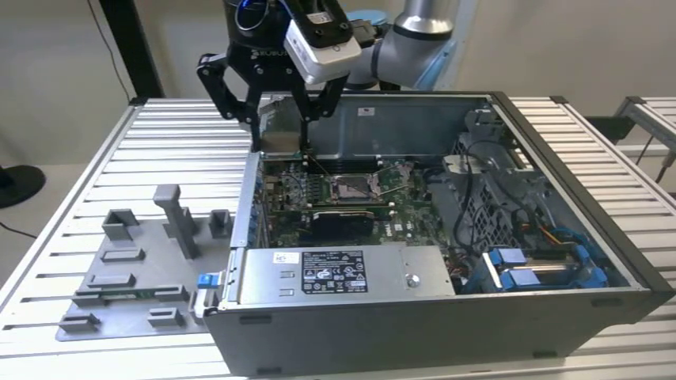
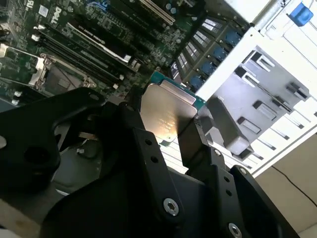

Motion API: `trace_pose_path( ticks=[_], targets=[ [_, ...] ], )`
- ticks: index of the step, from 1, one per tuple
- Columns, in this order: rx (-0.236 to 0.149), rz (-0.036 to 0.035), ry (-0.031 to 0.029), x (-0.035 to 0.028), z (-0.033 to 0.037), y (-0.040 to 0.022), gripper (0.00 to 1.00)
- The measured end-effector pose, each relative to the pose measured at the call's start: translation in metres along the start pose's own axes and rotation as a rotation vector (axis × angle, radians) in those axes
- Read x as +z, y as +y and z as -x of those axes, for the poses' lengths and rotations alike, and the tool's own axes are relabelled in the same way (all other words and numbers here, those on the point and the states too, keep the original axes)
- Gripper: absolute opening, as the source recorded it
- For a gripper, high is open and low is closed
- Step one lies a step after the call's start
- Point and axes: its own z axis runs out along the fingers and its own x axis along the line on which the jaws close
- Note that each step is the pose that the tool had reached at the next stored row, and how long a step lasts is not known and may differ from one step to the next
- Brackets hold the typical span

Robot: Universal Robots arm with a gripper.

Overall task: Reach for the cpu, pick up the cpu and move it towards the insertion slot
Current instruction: 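Pick up the cpu and move it towards the insertion slot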

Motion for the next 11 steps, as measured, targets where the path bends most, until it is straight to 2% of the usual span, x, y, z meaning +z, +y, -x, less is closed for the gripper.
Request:
trace_pose_path(
  ticks=[11],
  targets=[
    [0.000,0.0000,0.0000,-0.0004,0.0351,-0.0012,0.00]
  ],
)
